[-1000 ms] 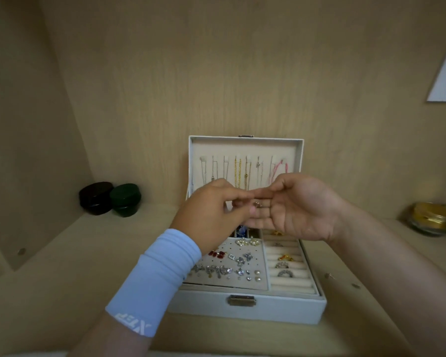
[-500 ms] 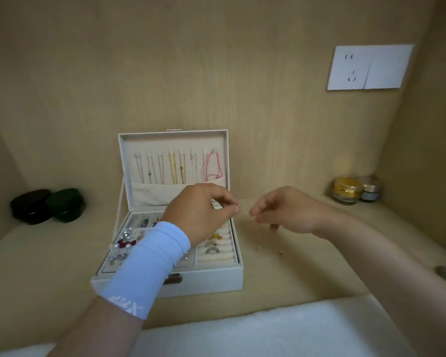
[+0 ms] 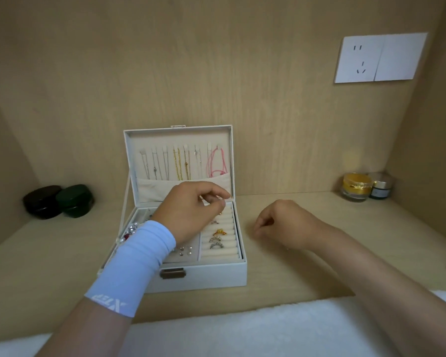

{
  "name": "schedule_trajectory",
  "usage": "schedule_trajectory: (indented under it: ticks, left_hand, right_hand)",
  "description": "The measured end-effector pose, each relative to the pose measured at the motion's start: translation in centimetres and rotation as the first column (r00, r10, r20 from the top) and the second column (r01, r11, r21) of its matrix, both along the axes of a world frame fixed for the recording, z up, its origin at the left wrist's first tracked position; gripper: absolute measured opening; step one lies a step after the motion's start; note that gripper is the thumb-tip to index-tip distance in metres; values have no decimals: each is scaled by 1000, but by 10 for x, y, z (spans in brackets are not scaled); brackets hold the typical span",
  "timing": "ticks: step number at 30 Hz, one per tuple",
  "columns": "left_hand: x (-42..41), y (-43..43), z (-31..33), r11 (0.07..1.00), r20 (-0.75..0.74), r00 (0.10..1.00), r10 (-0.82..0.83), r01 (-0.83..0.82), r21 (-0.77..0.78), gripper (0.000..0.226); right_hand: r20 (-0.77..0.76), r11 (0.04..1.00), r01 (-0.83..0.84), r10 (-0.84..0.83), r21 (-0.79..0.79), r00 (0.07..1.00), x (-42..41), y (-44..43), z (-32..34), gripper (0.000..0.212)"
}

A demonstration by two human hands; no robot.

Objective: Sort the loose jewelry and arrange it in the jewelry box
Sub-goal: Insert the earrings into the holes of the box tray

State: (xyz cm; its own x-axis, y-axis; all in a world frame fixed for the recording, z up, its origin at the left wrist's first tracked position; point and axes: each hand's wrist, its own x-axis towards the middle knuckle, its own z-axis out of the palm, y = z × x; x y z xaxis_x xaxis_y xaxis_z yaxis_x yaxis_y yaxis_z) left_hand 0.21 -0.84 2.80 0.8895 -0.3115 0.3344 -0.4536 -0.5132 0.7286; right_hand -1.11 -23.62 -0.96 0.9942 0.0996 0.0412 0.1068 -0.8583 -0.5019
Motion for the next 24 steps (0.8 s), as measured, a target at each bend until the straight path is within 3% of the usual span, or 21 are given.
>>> schedule_trajectory:
  ticks: [3, 7, 10, 16, 19, 24]
  left_hand:
    - [2, 15, 4, 1000, -19, 1000, 12, -12, -13, 16]
    - [2, 33, 8, 993, -103, 994, -23, 11, -118, 10]
    - [1, 46, 9, 980, -197, 979, -47, 7, -199, 12]
    - [5, 65, 14, 907, -355, 926, -131, -33, -419, 14]
    - [8, 72, 16, 903, -358, 919, -165, -5, -430, 13]
    - [10, 87, 15, 921, -328, 943, -62, -73, -382, 12]
  right_hand:
    - [141, 971, 28, -63, 239, 988, 3, 9, 19, 4]
    - [248, 843, -196, 77, 501, 966, 0, 49, 47, 6]
    - [365, 811, -311, 130, 496, 922, 5, 78, 51, 6]
    - [520, 737, -390, 61, 552, 852, 26, 108, 42, 10]
    - [561, 763, -411, 77, 499, 824, 29, 116, 40, 11]
    - [561, 824, -395, 117, 406, 820, 28, 130, 44, 10]
